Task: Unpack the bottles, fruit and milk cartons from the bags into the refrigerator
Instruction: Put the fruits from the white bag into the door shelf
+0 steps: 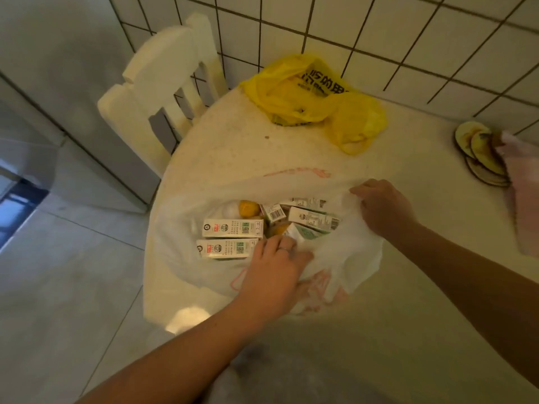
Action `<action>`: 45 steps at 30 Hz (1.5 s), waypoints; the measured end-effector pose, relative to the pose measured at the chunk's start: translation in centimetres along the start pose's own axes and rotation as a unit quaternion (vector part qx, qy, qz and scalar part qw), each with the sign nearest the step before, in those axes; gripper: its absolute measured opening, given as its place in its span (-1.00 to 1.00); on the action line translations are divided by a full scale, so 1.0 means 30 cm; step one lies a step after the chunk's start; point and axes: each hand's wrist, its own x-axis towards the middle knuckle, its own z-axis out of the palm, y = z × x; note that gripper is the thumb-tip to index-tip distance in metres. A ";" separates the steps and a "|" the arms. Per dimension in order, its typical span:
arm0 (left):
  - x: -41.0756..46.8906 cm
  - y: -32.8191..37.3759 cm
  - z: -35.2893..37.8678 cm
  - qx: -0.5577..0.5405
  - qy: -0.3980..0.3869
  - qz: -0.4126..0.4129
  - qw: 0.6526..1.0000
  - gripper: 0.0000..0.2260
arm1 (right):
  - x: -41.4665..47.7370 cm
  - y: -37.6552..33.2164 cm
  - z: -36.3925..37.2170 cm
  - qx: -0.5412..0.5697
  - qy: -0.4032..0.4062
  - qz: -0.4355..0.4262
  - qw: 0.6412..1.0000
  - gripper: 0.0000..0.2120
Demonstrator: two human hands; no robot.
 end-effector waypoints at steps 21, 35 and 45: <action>-0.010 -0.103 -0.064 -0.042 0.090 -0.224 0.969 -0.64 | -0.164 -0.133 0.008 0.071 0.156 -0.199 0.965 -0.67; 0.288 -0.615 -0.064 -0.064 -0.126 -0.191 0.971 -0.61 | 0.082 -0.335 0.153 0.003 -0.169 -0.028 0.985 -0.48; 0.347 -0.685 -0.075 -0.107 0.035 0.198 0.974 -0.84 | 0.110 -0.464 0.105 0.061 -0.161 -0.223 0.960 -0.73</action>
